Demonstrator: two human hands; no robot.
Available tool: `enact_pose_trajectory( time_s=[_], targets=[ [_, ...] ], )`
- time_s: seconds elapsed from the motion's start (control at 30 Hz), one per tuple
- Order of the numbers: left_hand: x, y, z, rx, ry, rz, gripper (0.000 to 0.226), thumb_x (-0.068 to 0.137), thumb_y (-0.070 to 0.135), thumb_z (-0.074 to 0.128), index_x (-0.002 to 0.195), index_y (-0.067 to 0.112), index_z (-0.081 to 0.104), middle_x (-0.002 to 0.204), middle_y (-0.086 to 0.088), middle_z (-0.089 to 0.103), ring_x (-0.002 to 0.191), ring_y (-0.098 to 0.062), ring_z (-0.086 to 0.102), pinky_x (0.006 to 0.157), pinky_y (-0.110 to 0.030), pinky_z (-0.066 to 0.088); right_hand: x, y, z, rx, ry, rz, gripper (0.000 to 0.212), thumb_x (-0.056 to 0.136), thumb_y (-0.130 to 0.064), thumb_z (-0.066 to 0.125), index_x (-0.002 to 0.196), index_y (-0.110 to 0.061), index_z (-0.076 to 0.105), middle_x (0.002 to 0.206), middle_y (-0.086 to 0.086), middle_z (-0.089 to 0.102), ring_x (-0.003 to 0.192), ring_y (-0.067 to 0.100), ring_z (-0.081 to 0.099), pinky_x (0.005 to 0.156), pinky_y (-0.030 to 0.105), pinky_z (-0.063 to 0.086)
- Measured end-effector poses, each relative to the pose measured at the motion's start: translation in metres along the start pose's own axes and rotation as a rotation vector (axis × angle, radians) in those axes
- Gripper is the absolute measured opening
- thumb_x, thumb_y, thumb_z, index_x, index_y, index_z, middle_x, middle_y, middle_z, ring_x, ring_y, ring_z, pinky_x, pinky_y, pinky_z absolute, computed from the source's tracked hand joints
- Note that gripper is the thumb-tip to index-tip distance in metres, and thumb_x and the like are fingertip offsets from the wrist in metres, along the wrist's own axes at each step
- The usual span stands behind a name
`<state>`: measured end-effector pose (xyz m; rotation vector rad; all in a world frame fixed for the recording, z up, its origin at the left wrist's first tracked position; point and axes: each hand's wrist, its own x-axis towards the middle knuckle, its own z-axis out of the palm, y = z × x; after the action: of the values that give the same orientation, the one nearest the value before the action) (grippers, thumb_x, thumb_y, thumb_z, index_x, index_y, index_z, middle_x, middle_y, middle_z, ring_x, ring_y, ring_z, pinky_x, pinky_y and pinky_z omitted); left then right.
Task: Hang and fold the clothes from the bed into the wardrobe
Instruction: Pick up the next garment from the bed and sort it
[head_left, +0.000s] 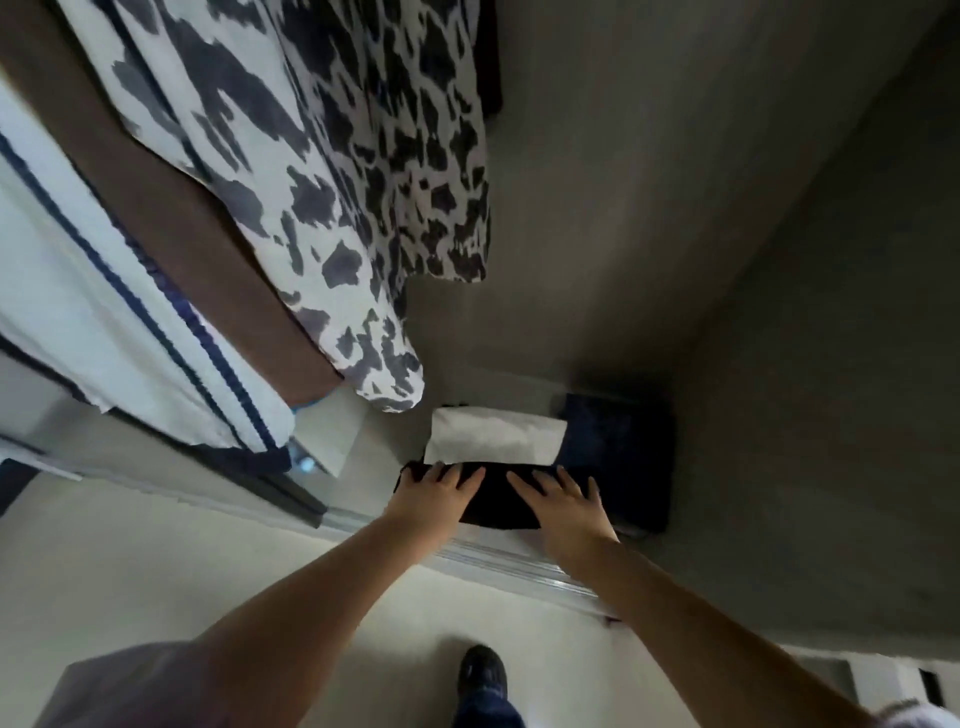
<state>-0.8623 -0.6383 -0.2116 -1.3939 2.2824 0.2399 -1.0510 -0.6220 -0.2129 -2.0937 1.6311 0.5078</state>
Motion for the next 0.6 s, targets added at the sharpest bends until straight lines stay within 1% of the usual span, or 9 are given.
enact_pose_trajectory(
  time_s=[0.07, 0.1, 0.17, 0.27, 0.33, 0.37, 0.43, 0.5, 0.6],
  targets=[
    [0.044, -0.017, 0.017, 0.004, -0.018, 0.025, 0.081, 0.057, 0.022, 0.082, 0.133, 0.017, 0.056, 0.119, -0.016, 0.063, 0.099, -0.035, 0.064, 0.08, -0.053, 0.052, 0.051, 0.007, 0.009, -0.004, -0.013, 0.005, 0.084, 0.094, -0.012, 0.05, 0.152, -0.037, -0.006, 0.161, 0.001, 0.006, 0.148, 0.03, 0.0, 0.116, 0.057, 0.003],
    [0.071, -0.024, 0.03, 0.004, 0.015, 0.016, 0.082, 0.048, 0.023, 0.086, 0.126, 0.016, 0.063, 0.11, -0.016, 0.067, 0.088, -0.034, 0.067, 0.073, -0.052, 0.055, 0.079, 0.013, 0.016, -0.005, -0.007, 0.008, 0.085, 0.094, -0.02, 0.053, 0.152, -0.037, -0.006, 0.161, 0.001, 0.007, 0.148, 0.03, 0.001, 0.116, 0.058, 0.004],
    [0.132, -0.041, 0.063, -0.035, 0.085, -0.005, 0.075, 0.069, 0.021, 0.078, 0.139, 0.014, 0.049, 0.131, -0.019, 0.056, 0.111, -0.038, 0.059, 0.09, -0.057, 0.048, 0.14, 0.028, 0.035, 0.003, 0.046, 0.026, 0.085, 0.092, -0.029, 0.057, 0.152, -0.037, -0.002, 0.16, 0.001, 0.01, 0.147, 0.031, 0.005, 0.115, 0.059, 0.006],
    [0.214, -0.052, 0.104, -0.052, 0.23, -0.038, 0.078, 0.08, 0.016, 0.07, 0.148, 0.019, 0.033, 0.145, -0.018, 0.041, 0.132, -0.04, 0.042, 0.099, -0.065, 0.036, 0.222, 0.051, 0.071, 0.046, 0.122, 0.089, 0.082, 0.093, -0.011, 0.049, 0.152, -0.038, -0.002, 0.16, -0.001, 0.01, 0.148, 0.029, 0.004, 0.115, 0.059, 0.006],
    [0.267, -0.058, 0.144, 0.002, 0.199, -0.036, 0.072, 0.095, 0.015, 0.047, 0.154, 0.024, 0.007, 0.158, -0.013, 0.015, 0.144, -0.037, 0.015, 0.111, -0.062, 0.018, 0.268, 0.065, 0.1, 0.044, 0.172, 0.121, 0.081, 0.094, -0.004, 0.04, 0.152, -0.038, -0.004, 0.161, -0.001, 0.007, 0.148, 0.029, 0.002, 0.116, 0.058, 0.004],
    [0.291, -0.061, 0.162, 0.003, 0.207, -0.036, 0.071, 0.097, 0.014, 0.043, 0.153, 0.026, 0.001, 0.159, -0.012, 0.008, 0.145, -0.036, 0.008, 0.113, -0.061, 0.014, 0.289, 0.072, 0.115, 0.038, 0.206, 0.129, 0.081, 0.093, -0.001, 0.039, 0.151, -0.038, -0.005, 0.161, -0.001, 0.006, 0.148, 0.03, 0.0, 0.116, 0.058, 0.004],
    [0.327, -0.068, 0.195, 0.017, 0.291, -0.008, 0.076, 0.095, 0.013, 0.05, 0.153, 0.03, 0.005, 0.159, -0.012, 0.014, 0.145, -0.039, 0.012, 0.111, -0.063, 0.019, 0.323, 0.082, 0.148, 0.042, 0.235, 0.137, 0.085, 0.092, 0.002, 0.038, 0.151, -0.039, -0.007, 0.162, 0.0, 0.0, 0.148, 0.032, -0.004, 0.115, 0.058, 0.003],
    [0.355, -0.07, 0.233, 0.04, 0.278, 0.054, 0.084, 0.091, 0.01, 0.056, 0.152, 0.033, 0.003, 0.159, -0.01, 0.015, 0.144, -0.04, 0.014, 0.109, -0.063, 0.022, 0.349, 0.086, 0.185, 0.066, 0.179, 0.152, 0.089, 0.091, 0.002, 0.04, 0.149, -0.041, -0.012, 0.161, 0.002, -0.012, 0.146, 0.036, -0.014, 0.114, 0.06, 0.0],
    [0.38, -0.075, 0.285, 0.052, 0.073, 0.153, 0.09, 0.095, 0.001, 0.044, 0.147, 0.039, -0.019, 0.159, -0.004, -0.018, 0.146, -0.035, -0.013, 0.114, -0.059, 0.01, 0.373, 0.086, 0.234, 0.076, 0.049, 0.165, 0.098, 0.089, -0.011, 0.051, 0.145, -0.044, -0.023, 0.152, 0.004, -0.037, 0.136, 0.04, -0.035, 0.109, 0.067, -0.008]
  ],
)
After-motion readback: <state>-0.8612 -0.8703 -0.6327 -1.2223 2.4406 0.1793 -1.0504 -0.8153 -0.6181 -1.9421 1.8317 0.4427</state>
